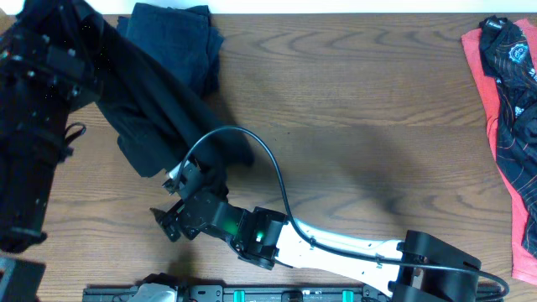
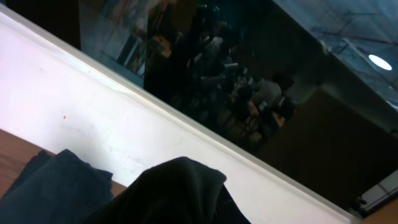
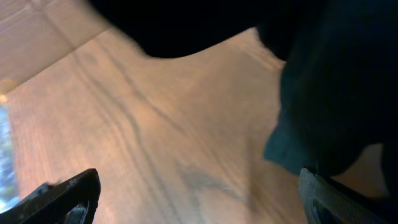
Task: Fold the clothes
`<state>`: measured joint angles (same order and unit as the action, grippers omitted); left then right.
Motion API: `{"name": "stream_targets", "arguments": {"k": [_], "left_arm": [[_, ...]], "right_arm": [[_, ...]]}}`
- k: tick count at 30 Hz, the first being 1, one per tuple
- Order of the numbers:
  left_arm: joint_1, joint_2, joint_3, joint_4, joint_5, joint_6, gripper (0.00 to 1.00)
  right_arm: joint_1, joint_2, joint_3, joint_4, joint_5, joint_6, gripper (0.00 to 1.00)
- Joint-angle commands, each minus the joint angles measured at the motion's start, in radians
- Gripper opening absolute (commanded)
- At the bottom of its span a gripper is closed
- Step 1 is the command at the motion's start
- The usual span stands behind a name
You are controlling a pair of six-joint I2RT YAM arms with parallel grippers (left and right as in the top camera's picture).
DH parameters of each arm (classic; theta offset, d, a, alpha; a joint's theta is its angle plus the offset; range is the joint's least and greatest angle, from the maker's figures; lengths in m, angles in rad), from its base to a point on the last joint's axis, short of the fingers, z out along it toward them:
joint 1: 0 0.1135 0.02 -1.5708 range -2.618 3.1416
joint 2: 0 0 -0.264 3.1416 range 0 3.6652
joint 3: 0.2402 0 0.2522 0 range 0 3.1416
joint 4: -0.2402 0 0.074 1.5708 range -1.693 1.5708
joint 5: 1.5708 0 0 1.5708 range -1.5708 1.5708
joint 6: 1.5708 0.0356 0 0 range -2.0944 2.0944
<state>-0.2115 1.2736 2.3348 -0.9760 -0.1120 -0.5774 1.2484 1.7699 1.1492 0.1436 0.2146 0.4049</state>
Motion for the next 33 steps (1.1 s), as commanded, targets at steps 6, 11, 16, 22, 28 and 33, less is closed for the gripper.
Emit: {"name": "stream_targets", "arguments": {"k": [6,11,16,22,28,33], "left_arm": [[-0.004,-0.022,0.031,-0.008,-0.001,-0.025,0.06],[-0.004,-0.021,0.031,-0.015,-0.001,-0.035,0.06],[-0.004,-0.021,0.031,-0.018,0.045,-0.053,0.06],[-0.004,-0.02,0.031,-0.019,0.058,-0.056,0.06],[-0.004,-0.016,0.031,-0.048,-0.002,-0.045,0.06],[-0.004,0.002,0.031,-0.068,-0.047,-0.026,0.06]], "right_arm": [[-0.036,0.0,0.006,0.011,0.217,-0.018,0.99],[-0.057,0.0,0.006,0.029,0.197,-0.017,0.99],[-0.056,0.0,0.006,0.04,0.185,-0.011,0.99],[-0.056,0.0,0.006,0.039,0.185,0.002,0.97],[-0.056,-0.003,0.006,0.027,0.188,0.002,0.73],[-0.056,-0.009,0.006,0.017,0.225,0.002,0.52]]}}
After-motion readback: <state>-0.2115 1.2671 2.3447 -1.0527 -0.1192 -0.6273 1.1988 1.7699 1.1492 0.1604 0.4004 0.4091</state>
